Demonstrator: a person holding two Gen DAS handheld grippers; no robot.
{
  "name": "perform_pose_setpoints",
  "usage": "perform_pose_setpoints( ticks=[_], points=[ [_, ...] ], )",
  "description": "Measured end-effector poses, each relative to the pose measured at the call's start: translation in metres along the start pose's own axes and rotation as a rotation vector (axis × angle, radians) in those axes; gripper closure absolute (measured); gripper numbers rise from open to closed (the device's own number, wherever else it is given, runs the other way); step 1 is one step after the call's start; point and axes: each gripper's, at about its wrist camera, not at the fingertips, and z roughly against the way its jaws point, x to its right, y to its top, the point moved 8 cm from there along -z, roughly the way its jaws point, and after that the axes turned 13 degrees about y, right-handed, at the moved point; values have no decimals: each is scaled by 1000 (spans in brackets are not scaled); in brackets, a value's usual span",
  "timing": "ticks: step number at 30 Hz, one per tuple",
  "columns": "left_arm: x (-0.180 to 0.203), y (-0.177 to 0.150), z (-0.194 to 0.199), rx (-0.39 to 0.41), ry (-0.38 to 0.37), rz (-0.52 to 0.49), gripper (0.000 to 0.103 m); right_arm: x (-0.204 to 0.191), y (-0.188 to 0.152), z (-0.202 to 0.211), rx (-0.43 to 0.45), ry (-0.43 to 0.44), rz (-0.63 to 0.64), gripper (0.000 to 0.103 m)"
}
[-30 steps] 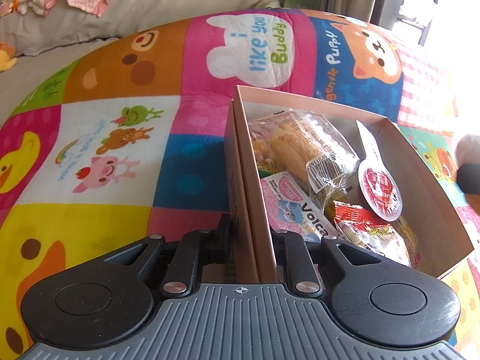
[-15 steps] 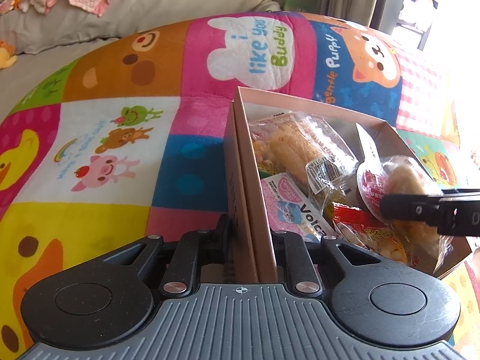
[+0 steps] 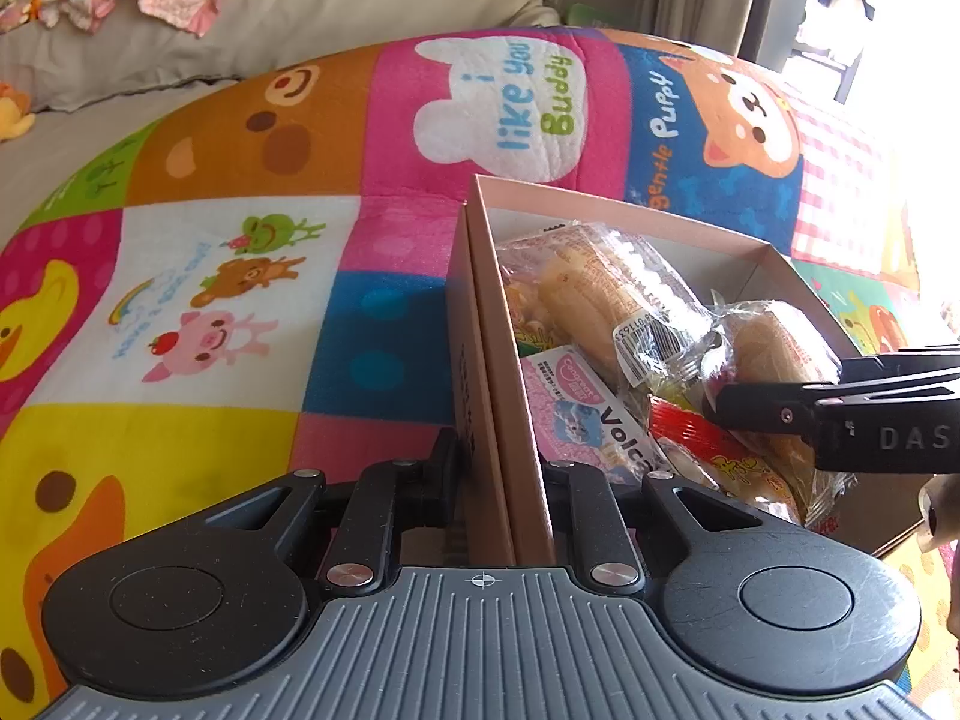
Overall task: Organize objects
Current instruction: 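Lower the bun into the pink box and open the right gripper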
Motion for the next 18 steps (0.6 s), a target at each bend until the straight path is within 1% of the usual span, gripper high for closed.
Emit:
perform_pose_setpoints(
  ticks=[1,2,3,6,9,12,16,17,18],
  points=[
    [0,0,0,0,1,0,84,-1,0,2,-14,24,-2,40],
    [0,0,0,1,2,-1,84,-2,1,8,-5,44,-9,30],
    [0,0,0,2,2,0,84,-2,5,15,17,57,-14,27],
    [0,0,0,2,1,5,84,3,24,34,69,70,-45,27],
    [0,-1,1,4,-1,12,84,2,48,37,83,127,-91,27],
    [0,-1,1,4,-1,13,84,-14,65,18,55,165,-65,27],
    [0,-1,1,5,-3,8,84,-37,69,-26,-17,172,-34,27],
    [0,-1,1,5,-3,8,84,-41,67,-37,-40,163,-20,27],
    [0,-1,1,6,-4,5,84,-43,65,-45,-51,126,11,26]
  ],
)
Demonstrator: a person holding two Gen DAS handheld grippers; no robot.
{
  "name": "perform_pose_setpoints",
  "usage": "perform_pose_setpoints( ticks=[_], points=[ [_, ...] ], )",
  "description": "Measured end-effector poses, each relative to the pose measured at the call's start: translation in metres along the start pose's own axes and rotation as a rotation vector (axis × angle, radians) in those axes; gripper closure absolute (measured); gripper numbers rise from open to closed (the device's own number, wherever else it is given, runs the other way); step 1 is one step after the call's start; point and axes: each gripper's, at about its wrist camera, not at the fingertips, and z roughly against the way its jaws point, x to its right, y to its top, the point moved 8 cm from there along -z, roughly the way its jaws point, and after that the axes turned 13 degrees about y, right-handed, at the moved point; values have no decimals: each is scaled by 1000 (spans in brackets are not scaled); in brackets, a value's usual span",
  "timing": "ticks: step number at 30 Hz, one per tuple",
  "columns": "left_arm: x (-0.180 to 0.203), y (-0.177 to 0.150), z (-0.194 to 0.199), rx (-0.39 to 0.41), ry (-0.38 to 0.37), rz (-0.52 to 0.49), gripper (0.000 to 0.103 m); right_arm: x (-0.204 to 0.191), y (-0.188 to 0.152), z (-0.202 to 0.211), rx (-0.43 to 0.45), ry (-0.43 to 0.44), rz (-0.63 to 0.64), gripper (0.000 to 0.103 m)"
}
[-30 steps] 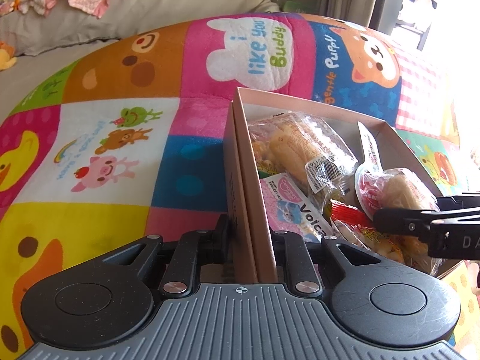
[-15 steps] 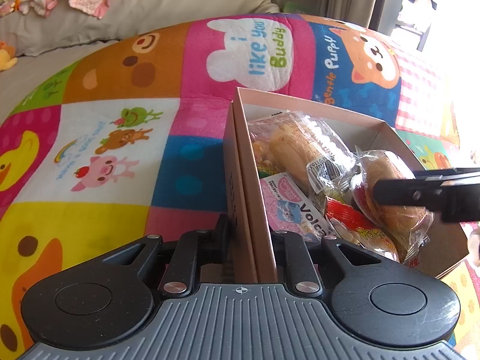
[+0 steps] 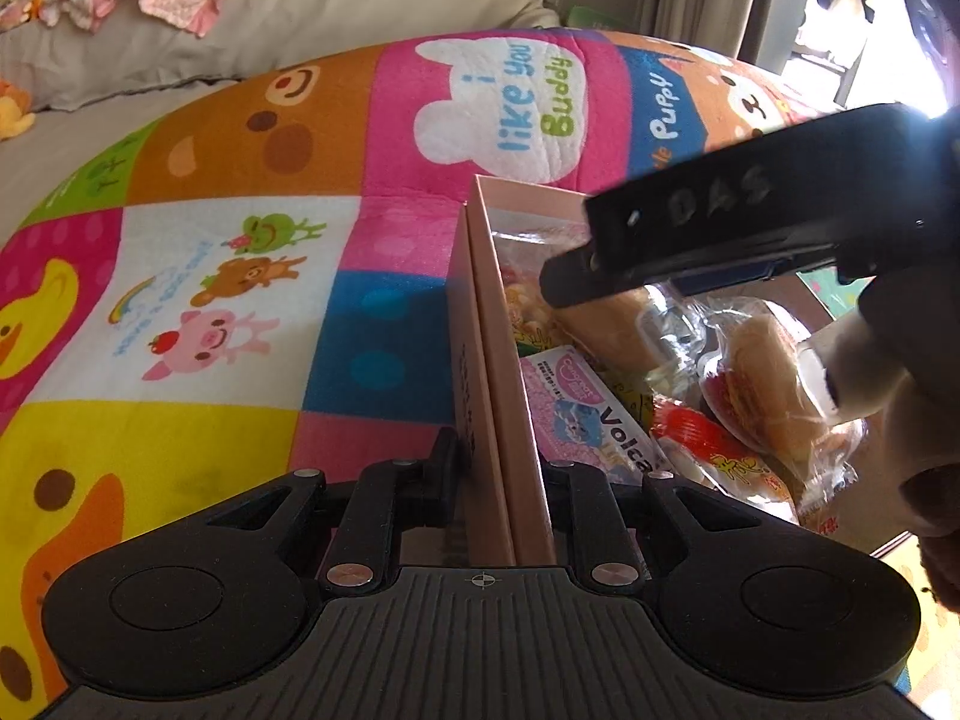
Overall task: Organize objects
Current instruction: 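Lower the bun into the pink box and open the right gripper, then release the box wall with the left gripper while the right gripper withdraws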
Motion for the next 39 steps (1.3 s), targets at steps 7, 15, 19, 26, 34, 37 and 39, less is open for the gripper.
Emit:
perform_pose_setpoints(
  ticks=[7,15,19,26,34,37,39],
  points=[
    [-2,-1,0,10,-9,8,84,-23,-11,9,-54,-164,431,62],
    [-2,-2,0,13,-13,12,84,-8,-19,34,-49,-210,439,56],
    [-2,-2,1,12,-12,11,84,26,-33,26,-95,-249,321,45],
    [-2,-2,1,6,-10,-6,84,24,-44,73,60,-176,210,44],
    [0,4,-1,-48,9,19,84,22,-103,142,106,-63,173,18],
    [9,8,-4,-73,30,4,84,23,-137,140,70,-36,142,18],
    [20,13,-8,-85,40,-18,85,31,-155,128,44,-84,123,18]
  ],
)
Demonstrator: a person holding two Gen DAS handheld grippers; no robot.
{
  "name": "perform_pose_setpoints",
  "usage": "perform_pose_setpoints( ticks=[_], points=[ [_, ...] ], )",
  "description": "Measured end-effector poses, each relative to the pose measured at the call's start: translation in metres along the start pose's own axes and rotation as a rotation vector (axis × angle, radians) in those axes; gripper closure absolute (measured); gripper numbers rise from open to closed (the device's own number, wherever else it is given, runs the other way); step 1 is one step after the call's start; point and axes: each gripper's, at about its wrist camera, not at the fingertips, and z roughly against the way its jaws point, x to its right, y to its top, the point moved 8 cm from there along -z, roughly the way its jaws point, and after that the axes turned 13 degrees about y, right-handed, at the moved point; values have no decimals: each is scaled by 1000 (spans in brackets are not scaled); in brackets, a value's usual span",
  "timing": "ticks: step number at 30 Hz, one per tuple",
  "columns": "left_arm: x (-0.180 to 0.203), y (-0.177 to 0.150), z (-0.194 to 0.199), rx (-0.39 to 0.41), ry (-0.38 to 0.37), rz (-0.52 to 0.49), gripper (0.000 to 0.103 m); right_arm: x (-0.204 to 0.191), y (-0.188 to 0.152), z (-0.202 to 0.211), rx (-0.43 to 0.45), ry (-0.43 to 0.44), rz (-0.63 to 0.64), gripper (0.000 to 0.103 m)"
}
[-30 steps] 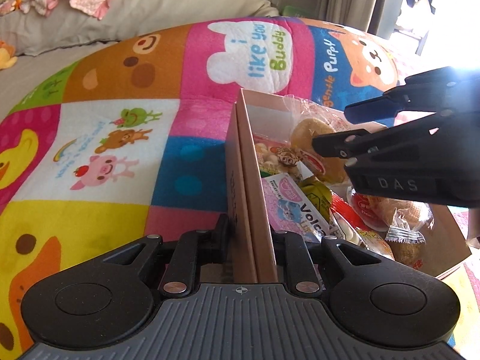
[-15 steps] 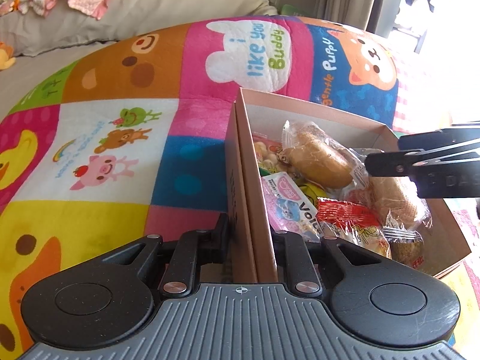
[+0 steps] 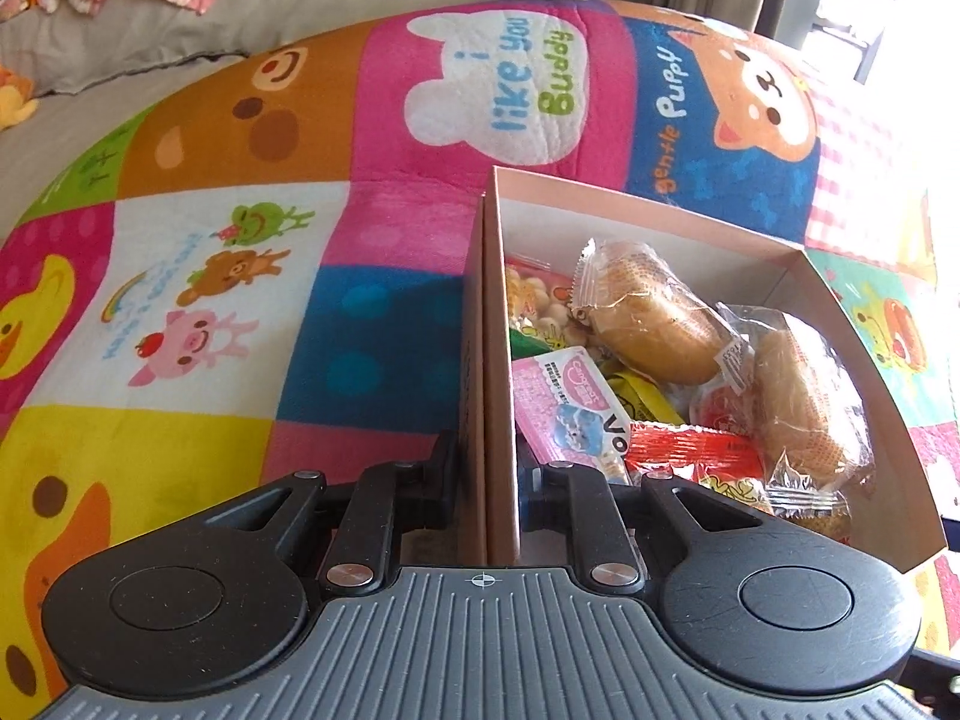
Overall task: Organize objects
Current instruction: 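Release the box wall with the left gripper while the right gripper withdraws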
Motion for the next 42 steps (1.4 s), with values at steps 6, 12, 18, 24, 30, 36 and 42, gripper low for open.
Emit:
perform_pose_setpoints(
  ticks=[6,12,18,24,30,36,42],
  points=[
    [55,37,-34,-8,-71,-117,82,52,2,-34,43,-124,-148,21],
    [49,60,-58,91,17,-126,52,98,17,-39,118,-210,-250,21],
    [45,54,-28,161,31,-69,54,102,1,-33,131,-316,-226,16],
    [11,14,68,343,40,70,54,73,-39,6,158,-233,-265,0],
    [33,-87,88,179,-8,-56,54,28,-76,1,85,-232,-166,0],
    [56,-120,91,240,133,-133,54,35,-83,3,142,-229,-241,0],
    [69,-122,91,271,123,-163,81,37,-85,4,166,-280,-237,0]
  ],
)
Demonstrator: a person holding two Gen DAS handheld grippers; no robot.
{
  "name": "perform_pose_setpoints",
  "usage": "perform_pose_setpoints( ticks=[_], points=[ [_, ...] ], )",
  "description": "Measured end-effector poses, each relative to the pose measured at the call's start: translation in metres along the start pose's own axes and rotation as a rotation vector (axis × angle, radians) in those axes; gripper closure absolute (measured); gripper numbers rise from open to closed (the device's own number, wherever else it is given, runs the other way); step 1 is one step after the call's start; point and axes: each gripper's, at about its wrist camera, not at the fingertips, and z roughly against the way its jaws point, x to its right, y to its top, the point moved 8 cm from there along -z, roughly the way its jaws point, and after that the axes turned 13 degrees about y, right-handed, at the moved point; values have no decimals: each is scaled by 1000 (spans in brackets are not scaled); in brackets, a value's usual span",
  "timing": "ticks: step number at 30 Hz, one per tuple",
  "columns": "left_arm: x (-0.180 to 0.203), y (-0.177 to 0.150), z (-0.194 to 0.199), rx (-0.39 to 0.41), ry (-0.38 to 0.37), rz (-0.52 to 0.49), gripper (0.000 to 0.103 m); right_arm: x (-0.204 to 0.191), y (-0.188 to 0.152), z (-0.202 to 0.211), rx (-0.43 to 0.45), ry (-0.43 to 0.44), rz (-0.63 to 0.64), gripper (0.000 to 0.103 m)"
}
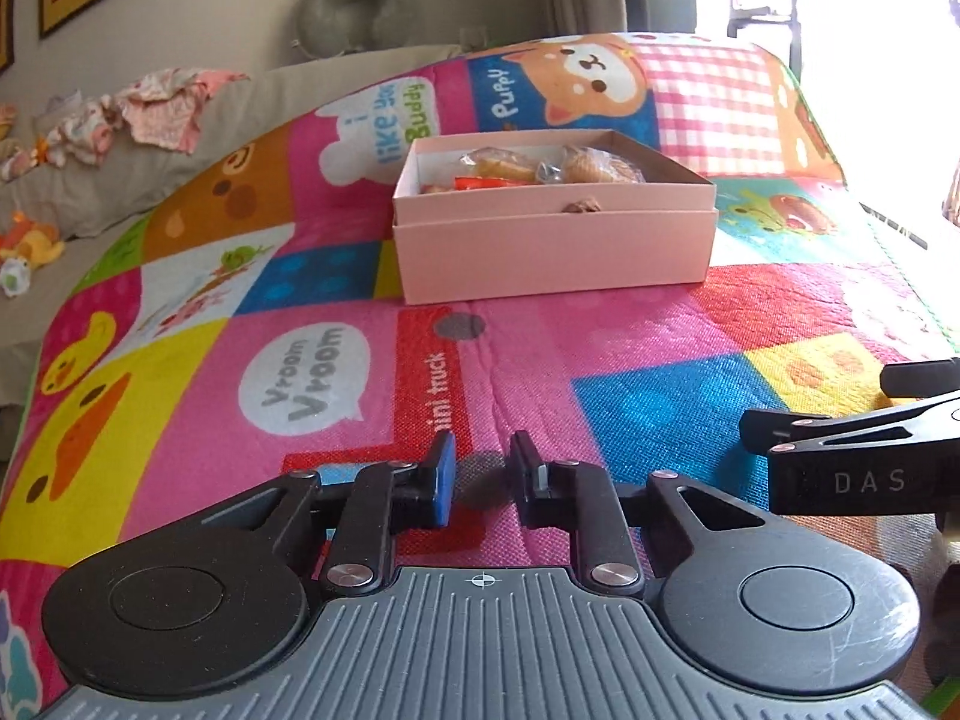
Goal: Organize objects
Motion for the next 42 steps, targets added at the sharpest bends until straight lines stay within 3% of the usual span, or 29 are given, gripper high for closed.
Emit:
perform_pose_setpoints(
  ticks=[4,6,8,10,19,31,38,42],
  points=[
    [2,1,-2,-3,0,10,81,1,1,-2,1,16,-8,0],
    [-1,-1,0,-7,-44,41,81,0,1,-1,5,16,-10,0],
    [-1,-2,1,-11,-117,73,66,0,0,-1,8,16,-10,0],
    [1,-2,1,-12,-155,80,59,-1,0,-1,8,16,-6,0],
    [4,0,-2,-19,-99,71,59,1,0,-1,18,17,-22,0],
    [-4,-2,-1,-28,-148,139,63,1,-2,1,27,4,-22,0],
    [10,-3,4,-8,-79,24,62,0,-2,0,27,4,-22,0],
    [8,-3,2,-11,-88,35,61,1,-2,0,27,3,-22,0]
  ],
)
